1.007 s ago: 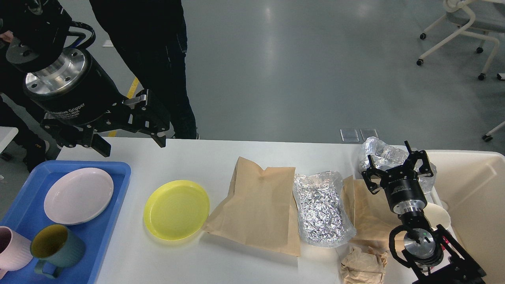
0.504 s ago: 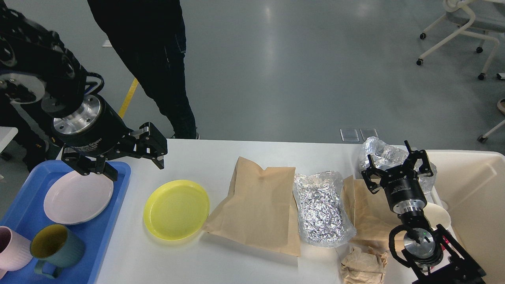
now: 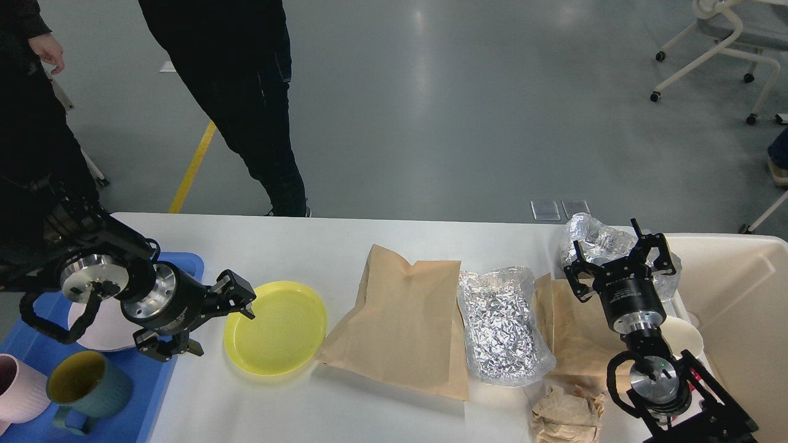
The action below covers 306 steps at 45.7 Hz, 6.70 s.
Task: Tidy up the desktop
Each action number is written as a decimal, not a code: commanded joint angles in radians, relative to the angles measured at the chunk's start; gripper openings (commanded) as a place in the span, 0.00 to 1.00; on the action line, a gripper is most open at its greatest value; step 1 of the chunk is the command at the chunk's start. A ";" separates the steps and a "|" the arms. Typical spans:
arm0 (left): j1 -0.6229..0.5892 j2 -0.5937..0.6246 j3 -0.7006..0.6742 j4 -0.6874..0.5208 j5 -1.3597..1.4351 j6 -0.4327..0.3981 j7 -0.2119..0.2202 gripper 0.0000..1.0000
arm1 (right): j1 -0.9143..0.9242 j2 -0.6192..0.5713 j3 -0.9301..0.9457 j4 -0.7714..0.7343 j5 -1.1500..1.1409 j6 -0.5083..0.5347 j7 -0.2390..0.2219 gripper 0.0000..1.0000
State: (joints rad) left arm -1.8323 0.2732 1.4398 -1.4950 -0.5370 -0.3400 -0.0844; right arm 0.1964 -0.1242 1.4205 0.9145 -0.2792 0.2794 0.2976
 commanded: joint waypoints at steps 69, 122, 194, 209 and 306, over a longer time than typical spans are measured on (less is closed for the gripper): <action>0.551 -0.023 -0.254 0.414 0.049 0.314 0.008 0.64 | 0.000 0.000 0.000 0.000 0.000 0.000 0.000 1.00; 0.538 0.003 -0.243 0.380 0.045 0.311 0.072 0.00 | 0.000 0.000 0.000 0.000 0.000 0.000 0.000 1.00; -0.449 0.253 0.286 0.054 0.037 -0.217 0.068 0.00 | 0.000 0.000 0.000 0.000 0.000 0.000 0.000 1.00; 0.059 0.435 0.116 0.421 0.038 -0.206 0.074 0.00 | 0.000 0.000 0.000 0.000 0.000 0.000 0.000 1.00; 0.660 0.567 -1.141 0.791 0.094 -0.005 0.164 0.96 | 0.000 0.000 0.000 0.000 0.000 -0.002 0.000 1.00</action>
State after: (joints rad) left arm -1.1826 0.8547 0.3353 -0.7062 -0.4562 -0.3450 0.1032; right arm 0.1963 -0.1243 1.4205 0.9142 -0.2792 0.2783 0.2976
